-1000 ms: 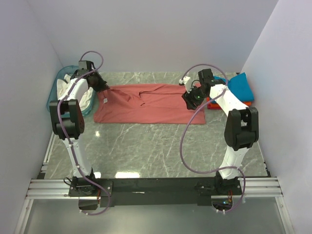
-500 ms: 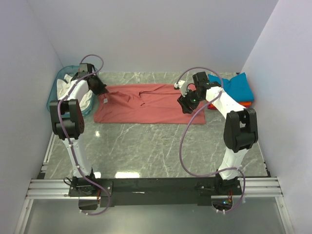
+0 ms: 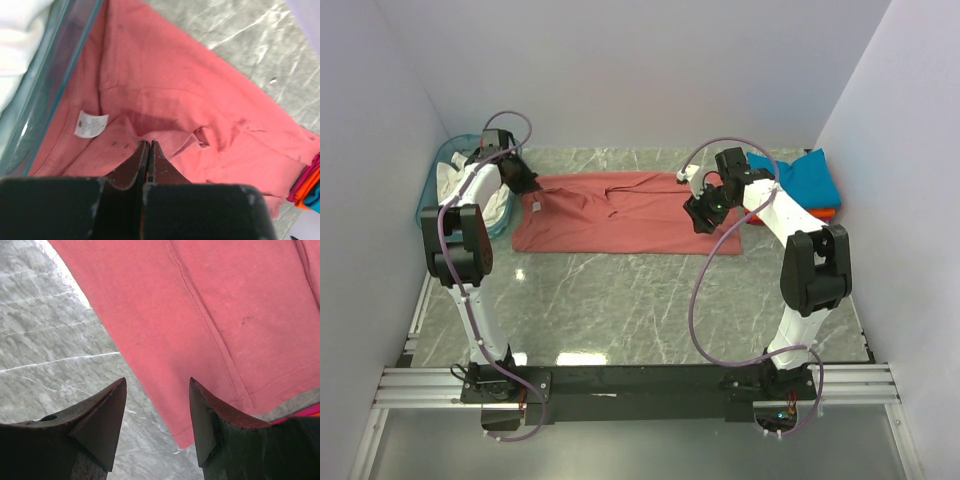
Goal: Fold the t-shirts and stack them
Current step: Fold the tshirt
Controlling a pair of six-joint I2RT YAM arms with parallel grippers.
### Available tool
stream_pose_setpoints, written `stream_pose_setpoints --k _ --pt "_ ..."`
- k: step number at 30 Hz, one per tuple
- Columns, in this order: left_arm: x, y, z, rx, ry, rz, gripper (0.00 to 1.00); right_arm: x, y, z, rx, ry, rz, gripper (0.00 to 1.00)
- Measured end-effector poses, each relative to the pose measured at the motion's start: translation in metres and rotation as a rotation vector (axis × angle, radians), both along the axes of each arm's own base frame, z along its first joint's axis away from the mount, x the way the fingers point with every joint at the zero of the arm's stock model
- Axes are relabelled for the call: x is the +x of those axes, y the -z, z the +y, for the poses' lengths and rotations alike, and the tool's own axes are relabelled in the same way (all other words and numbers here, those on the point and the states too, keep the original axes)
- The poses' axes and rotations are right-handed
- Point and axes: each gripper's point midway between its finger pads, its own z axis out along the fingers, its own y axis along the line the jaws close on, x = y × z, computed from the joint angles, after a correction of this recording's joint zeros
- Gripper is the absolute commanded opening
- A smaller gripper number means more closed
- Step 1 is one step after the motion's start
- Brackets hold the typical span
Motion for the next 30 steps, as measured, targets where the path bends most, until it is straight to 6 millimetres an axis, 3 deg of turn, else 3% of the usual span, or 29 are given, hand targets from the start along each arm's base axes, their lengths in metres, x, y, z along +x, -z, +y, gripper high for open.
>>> stream_pose_setpoints --k 7,14,15,18,21,26,30 --pt "-0.013 0.016 0.003 0.016 -0.015 0.051 0.00 -0.001 0.001 0.000 0.002 -0.001 0.002 0.61" --pt "-0.031 0.013 0.007 0.036 -0.032 0.065 0.05 -0.005 0.005 0.000 0.001 -0.002 0.013 0.61" --pt "-0.032 0.010 0.007 0.038 -0.032 0.059 0.18 -0.005 0.005 0.000 0.002 -0.004 0.014 0.61" --pt "-0.037 -0.006 0.008 0.050 -0.028 0.029 0.45 -0.006 0.005 0.000 0.001 -0.004 0.016 0.61" --pt "-0.046 -0.027 0.009 0.067 -0.022 -0.013 0.61 -0.007 0.005 0.001 0.002 -0.005 0.016 0.62" --pt "-0.050 -0.069 0.007 0.098 0.009 -0.124 0.65 -0.008 0.002 0.003 0.012 -0.012 0.012 0.62" --pt "-0.035 -0.088 -0.015 0.143 0.164 -0.192 0.65 -0.009 0.002 0.005 0.019 -0.015 0.014 0.62"
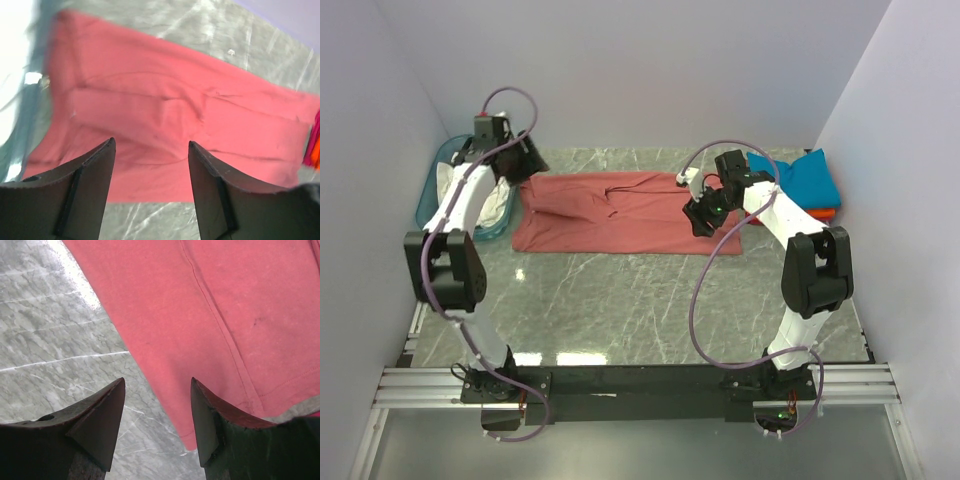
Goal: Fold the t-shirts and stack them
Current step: Fold the tshirt
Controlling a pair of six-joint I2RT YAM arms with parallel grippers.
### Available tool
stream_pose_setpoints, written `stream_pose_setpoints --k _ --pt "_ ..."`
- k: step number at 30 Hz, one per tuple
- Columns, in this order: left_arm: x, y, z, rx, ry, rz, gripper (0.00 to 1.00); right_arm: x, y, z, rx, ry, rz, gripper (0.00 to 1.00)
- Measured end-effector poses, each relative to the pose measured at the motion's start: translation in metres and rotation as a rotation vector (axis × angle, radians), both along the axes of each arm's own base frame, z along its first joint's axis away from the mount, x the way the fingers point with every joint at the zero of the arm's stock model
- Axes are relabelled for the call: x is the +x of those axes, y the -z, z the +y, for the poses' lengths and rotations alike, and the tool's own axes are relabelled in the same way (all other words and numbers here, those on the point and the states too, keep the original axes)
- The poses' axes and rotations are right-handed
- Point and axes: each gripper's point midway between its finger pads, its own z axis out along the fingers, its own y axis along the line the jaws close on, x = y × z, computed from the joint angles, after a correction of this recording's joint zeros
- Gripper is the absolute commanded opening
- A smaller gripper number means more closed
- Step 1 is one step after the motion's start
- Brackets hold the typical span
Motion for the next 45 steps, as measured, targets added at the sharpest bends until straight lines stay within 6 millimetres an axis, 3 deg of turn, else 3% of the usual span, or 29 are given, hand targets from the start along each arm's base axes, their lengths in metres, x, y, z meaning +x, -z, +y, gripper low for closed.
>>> stream_pose_setpoints --k 4,6,9,11,14,19,29,45 --pt "0.032 0.005 -0.041 0.113 0.200 -0.017 0.62 0.000 0.000 0.000 0.001 0.000 0.001 0.63" --pt "0.045 0.019 -0.068 0.177 0.310 -0.015 0.61 -0.001 0.001 0.000 0.002 0.000 0.002 0.63" --pt "0.044 0.054 -0.097 0.248 0.436 0.033 0.60 -0.005 0.003 -0.001 0.002 -0.001 0.004 0.63" --pt "0.036 0.076 -0.106 0.292 0.493 0.080 0.60 -0.007 0.002 -0.001 0.004 -0.001 0.003 0.63" --pt "0.034 0.091 -0.106 0.351 0.539 0.118 0.54 -0.006 -0.001 0.000 0.009 -0.002 -0.009 0.63" --pt "0.038 0.094 -0.099 0.425 0.607 0.095 0.46 -0.006 -0.004 0.002 0.022 -0.008 -0.015 0.63" --pt "0.040 0.117 -0.095 0.521 0.733 0.095 0.46 -0.009 -0.001 0.003 0.028 -0.012 -0.004 0.64" --pt "0.049 0.151 -0.099 0.545 0.789 0.124 0.45 -0.010 -0.001 0.004 0.036 -0.016 -0.002 0.64"
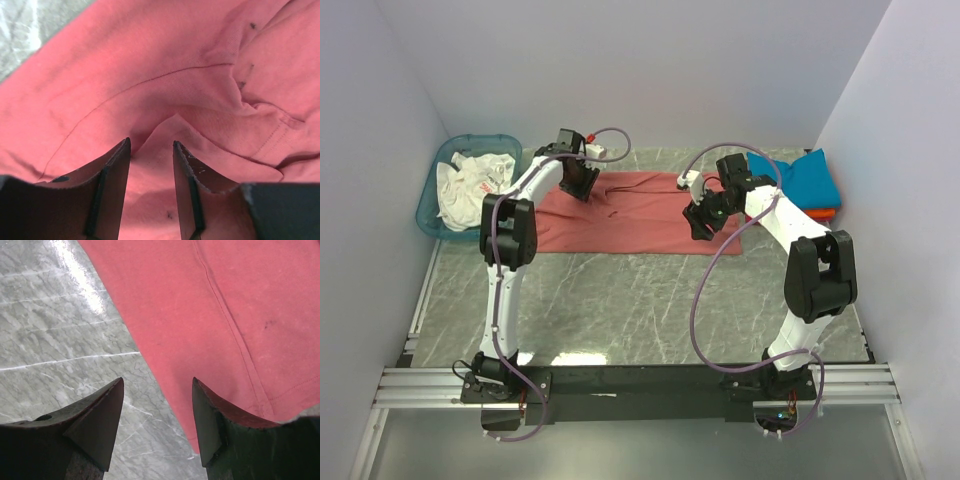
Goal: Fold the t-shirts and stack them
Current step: Fold the tshirt
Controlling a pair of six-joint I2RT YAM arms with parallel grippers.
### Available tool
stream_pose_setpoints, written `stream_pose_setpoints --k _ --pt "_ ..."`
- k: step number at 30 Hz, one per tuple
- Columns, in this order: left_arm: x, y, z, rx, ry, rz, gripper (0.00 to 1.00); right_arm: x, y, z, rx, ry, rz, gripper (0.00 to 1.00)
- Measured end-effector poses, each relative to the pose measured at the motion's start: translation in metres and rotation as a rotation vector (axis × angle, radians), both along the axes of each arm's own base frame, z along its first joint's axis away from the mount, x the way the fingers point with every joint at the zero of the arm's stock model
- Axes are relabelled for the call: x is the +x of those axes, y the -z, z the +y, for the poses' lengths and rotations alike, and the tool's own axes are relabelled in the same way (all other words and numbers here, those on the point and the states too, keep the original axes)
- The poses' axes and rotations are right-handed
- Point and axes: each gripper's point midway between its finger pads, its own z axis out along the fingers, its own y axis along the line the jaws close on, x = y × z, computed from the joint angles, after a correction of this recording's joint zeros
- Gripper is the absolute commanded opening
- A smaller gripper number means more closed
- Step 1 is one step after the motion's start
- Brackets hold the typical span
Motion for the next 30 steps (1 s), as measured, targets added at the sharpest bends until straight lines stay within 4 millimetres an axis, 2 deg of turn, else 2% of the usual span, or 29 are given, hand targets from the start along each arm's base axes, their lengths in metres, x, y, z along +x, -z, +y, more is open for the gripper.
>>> stream_pose_setpoints --k 5,7,8,11,13,20,24,26,30 --pt "-0.002 0.009 0.000 0.004 0.000 0.019 0.40 -0.001 0.000 0.000 0.003 -0.001 0.002 0.64" --pt "-0.002 0.009 0.000 0.003 0.001 0.017 0.32 -0.002 0.002 0.000 0.003 -0.001 0.005 0.64" --pt "-0.001 0.008 0.000 0.002 0.001 0.016 0.22 -0.002 0.002 0.000 0.002 -0.001 0.008 0.64" --pt "-0.002 0.008 -0.001 -0.001 0.002 0.017 0.05 -0.003 0.004 0.000 0.002 -0.001 0.012 0.64" --pt "-0.001 0.008 -0.001 -0.002 0.003 0.016 0.01 -0.003 0.004 0.000 0.002 -0.002 0.012 0.64" --pt "-0.001 0.008 -0.001 -0.003 0.003 0.015 0.00 -0.003 0.004 -0.001 0.004 -0.001 0.013 0.64" --pt "0.000 0.001 -0.001 -0.007 0.003 -0.003 0.00 -0.003 0.004 0.000 0.005 -0.001 0.013 0.64" --pt "-0.002 -0.008 -0.001 -0.011 0.003 -0.020 0.00 -0.003 0.003 0.000 0.006 -0.001 0.013 0.64" --pt "0.001 -0.042 -0.003 -0.033 0.008 -0.088 0.00 -0.003 0.003 0.000 0.007 -0.001 0.013 0.64"
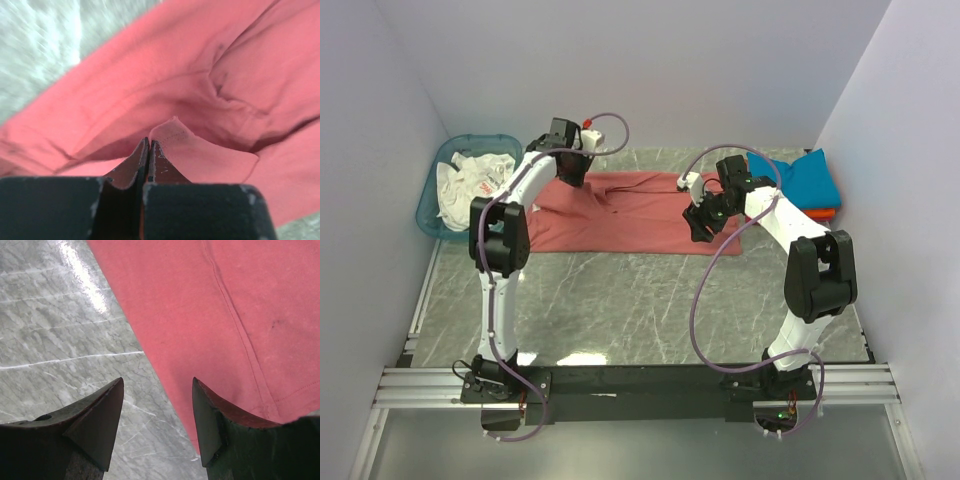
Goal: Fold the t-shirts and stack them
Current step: Fold the tshirt
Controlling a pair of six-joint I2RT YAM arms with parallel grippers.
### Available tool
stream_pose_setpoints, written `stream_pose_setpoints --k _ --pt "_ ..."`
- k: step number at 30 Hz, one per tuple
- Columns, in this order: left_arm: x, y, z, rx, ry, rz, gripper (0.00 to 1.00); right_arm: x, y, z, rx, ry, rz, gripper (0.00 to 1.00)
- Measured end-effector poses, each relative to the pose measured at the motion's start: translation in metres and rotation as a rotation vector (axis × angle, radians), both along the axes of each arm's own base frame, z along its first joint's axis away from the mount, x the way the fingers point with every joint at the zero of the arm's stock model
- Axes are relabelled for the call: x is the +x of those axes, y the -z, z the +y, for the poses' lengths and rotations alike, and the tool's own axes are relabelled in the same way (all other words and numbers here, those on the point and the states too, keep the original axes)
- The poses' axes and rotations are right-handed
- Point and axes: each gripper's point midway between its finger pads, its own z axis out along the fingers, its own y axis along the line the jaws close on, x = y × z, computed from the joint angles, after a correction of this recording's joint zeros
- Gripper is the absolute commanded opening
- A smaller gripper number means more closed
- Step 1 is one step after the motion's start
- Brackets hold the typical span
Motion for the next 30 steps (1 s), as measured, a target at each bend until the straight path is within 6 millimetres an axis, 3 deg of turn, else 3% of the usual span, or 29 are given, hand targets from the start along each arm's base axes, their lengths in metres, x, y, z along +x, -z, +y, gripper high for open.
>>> stream_pose_setpoints --k 5,13,24,30 --pt "0.008 -0.029 -0.007 -0.042 0.018 -0.076 0.00 0.000 0.000 0.000 0.000 0.000 0.000 0.64" --pt "0.012 -0.032 -0.018 -0.093 0.050 -0.094 0.00 0.000 0.000 -0.002 0.000 0.005 0.000 0.64" --pt "0.016 -0.006 -0.028 -0.110 0.066 -0.069 0.08 0.000 -0.002 -0.003 0.001 0.006 -0.003 0.64" --pt "0.012 0.011 -0.043 -0.111 0.077 -0.039 0.18 0.000 -0.002 -0.003 0.001 0.007 -0.003 0.64"
